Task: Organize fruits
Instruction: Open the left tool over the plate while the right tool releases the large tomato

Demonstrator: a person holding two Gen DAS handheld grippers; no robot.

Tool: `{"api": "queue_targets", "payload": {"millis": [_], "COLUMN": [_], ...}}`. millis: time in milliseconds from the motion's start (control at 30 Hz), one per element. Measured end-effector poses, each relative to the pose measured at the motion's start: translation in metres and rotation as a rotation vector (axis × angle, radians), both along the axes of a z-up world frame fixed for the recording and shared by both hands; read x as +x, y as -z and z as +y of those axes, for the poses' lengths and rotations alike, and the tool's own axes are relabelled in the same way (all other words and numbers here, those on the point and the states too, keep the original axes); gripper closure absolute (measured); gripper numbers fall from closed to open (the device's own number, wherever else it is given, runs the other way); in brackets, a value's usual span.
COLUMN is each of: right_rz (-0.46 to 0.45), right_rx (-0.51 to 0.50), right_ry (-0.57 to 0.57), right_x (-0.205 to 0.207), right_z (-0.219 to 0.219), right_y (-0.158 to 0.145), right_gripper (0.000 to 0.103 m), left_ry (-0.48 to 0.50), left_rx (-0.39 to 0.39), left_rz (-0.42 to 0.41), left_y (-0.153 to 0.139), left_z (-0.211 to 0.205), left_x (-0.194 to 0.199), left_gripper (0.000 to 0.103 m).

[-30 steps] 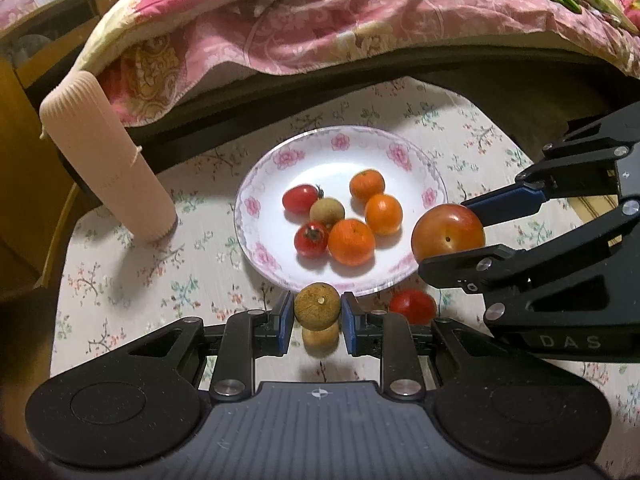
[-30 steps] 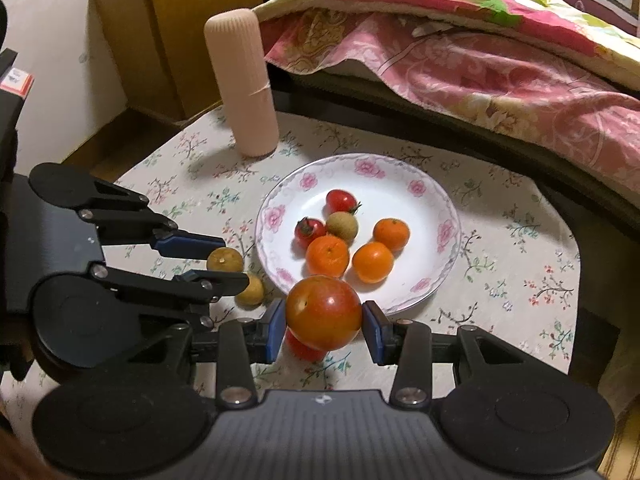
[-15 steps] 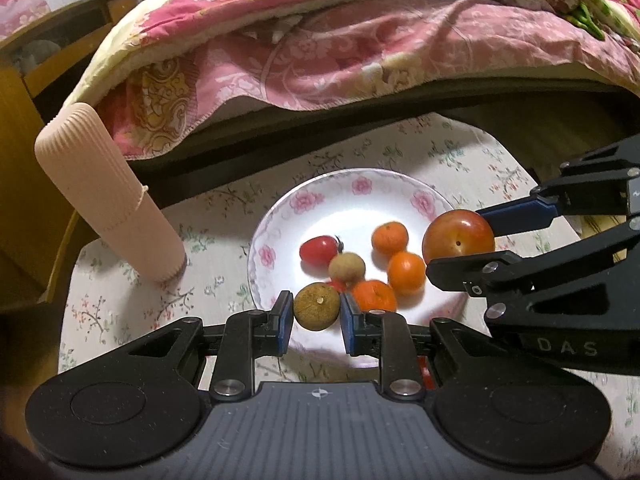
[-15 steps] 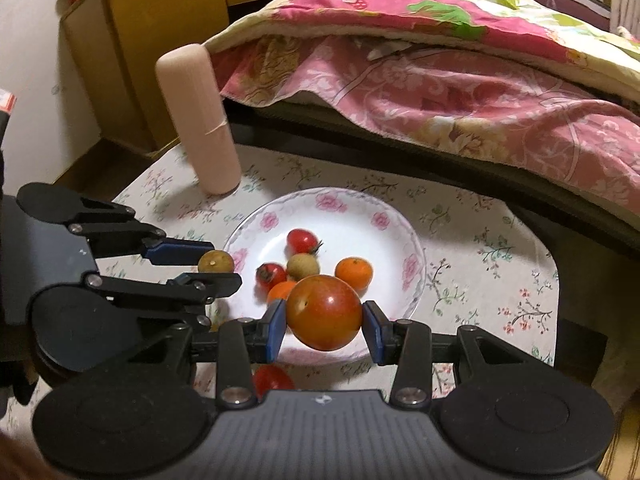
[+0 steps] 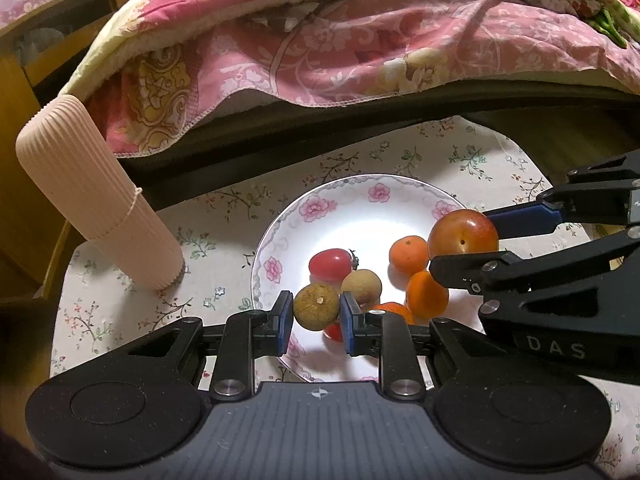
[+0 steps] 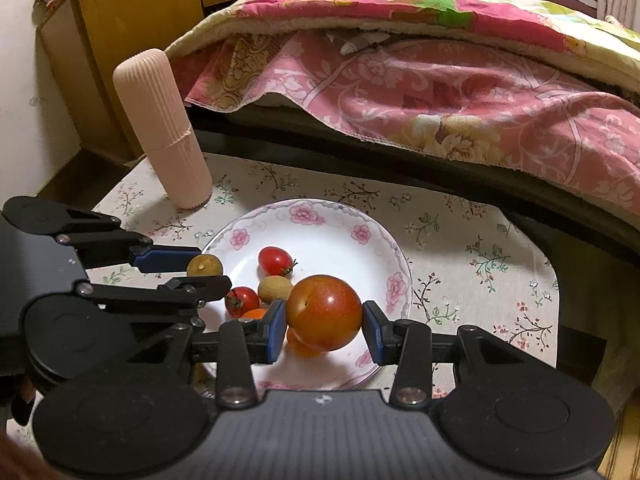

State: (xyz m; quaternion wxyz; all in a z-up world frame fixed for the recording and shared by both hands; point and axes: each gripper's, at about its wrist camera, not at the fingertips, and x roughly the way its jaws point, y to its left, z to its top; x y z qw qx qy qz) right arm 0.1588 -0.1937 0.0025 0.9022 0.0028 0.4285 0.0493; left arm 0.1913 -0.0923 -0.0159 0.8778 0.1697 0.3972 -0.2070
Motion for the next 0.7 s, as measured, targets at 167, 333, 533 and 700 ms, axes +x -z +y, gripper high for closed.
{"api": "queue_targets", "payload": {"millis": [167, 333, 533, 700], "right_rz": [-0.005, 0.000, 0.003, 0.004], "right_rx": [-0.004, -0.013, -0.019, -0.018], "right_ry": [0.006, 0.012, 0.018, 0.025], "right_x": [0.006, 0.011, 0.015, 0.019], "right_z": [-0.002, -0.003, -0.004, -0.006], "right_y": [0.001, 0.005, 0.007, 0.010], "right_gripper": [0.062, 0.062, 0.062, 0.062], "left_ry": [-0.007, -0.006, -0.008, -0.009], "left_rx": [0.000, 0.005, 0.007, 0.007], "left_rz": [0.007, 0.015, 0.017, 0.022], "left_y": [0.003, 0.007, 0.010, 0.013], "left_z": [0.000, -0.002, -0.004, -0.005], "left_x": [0.005, 0.007, 0.011, 0.015], "left_gripper": [0.073, 0.073, 0.073, 0.073]}}
